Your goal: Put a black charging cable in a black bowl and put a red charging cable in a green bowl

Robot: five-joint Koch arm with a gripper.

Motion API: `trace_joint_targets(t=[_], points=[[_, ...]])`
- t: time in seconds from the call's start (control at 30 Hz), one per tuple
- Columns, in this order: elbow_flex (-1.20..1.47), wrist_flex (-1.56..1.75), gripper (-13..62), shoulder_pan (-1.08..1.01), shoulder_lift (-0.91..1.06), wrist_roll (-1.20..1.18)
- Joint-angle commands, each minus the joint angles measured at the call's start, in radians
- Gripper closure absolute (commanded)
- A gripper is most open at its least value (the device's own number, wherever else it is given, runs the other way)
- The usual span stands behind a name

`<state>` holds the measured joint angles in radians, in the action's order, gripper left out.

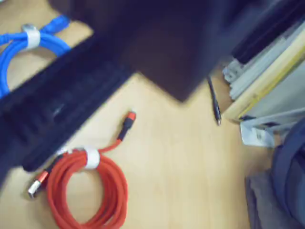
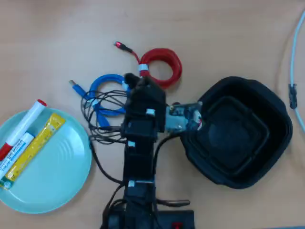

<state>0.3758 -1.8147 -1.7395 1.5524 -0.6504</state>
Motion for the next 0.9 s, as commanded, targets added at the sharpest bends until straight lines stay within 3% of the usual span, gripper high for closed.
trace_joint_targets(t=[0.0, 0.57, 0.87], points=[[-0.040, 0.037, 56.7, -0.069, 0.052, 0.074], [-0.037, 0.106, 56.9, -0.523, 0.167, 0.135], [-0.048, 0.129, 56.8, -0.540, 0.207, 0.132]])
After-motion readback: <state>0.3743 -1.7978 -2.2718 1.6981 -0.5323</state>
